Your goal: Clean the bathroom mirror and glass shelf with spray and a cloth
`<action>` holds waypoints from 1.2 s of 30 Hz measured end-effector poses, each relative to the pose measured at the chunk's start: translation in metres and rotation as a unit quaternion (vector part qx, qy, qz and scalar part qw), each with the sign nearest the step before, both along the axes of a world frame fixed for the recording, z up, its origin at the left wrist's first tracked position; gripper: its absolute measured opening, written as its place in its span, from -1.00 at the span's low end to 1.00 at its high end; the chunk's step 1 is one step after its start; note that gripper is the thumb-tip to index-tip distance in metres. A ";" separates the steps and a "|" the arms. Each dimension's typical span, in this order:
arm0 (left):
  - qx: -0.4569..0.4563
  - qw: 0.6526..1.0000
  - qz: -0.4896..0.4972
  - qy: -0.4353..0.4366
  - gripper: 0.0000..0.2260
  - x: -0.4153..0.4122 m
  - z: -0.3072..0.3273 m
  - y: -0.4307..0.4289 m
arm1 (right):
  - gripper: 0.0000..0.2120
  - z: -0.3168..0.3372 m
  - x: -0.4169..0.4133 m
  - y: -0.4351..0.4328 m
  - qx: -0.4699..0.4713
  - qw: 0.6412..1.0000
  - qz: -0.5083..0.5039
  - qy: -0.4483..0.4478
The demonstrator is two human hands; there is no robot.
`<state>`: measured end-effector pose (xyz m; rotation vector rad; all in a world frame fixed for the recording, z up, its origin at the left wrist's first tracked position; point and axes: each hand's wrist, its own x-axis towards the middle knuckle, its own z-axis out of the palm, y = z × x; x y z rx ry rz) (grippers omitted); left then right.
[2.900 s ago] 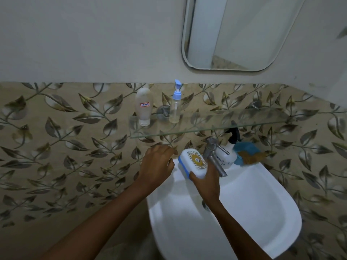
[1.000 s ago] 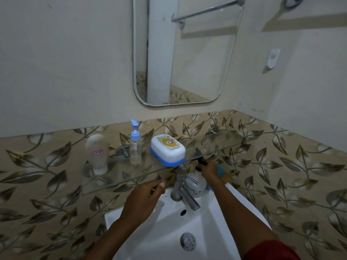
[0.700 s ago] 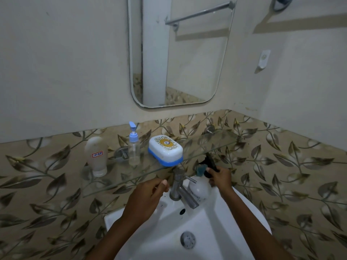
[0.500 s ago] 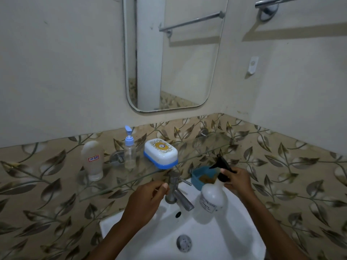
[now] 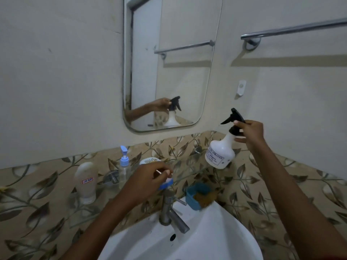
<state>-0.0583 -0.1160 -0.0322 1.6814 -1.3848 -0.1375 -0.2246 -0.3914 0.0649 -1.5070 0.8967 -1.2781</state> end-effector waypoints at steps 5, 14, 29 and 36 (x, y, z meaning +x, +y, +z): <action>-0.019 1.000 -0.010 -0.002 -0.88 0.016 0.023 -0.014 | -0.90 0.004 0.041 -0.031 -0.002 0.999 -0.027 0.028; -0.041 0.999 -0.028 0.013 -0.79 0.019 0.031 -0.021 | -0.83 -0.003 0.068 -0.071 -0.030 0.991 -0.042 0.124; -0.031 0.999 -0.017 0.010 -0.81 0.026 0.037 -0.022 | -0.70 0.002 0.080 -0.098 -0.063 0.964 -0.047 0.253; -0.041 0.999 -0.007 0.019 -0.76 0.021 0.045 -0.019 | -0.63 -0.004 0.066 -0.073 -0.151 0.919 -0.173 0.320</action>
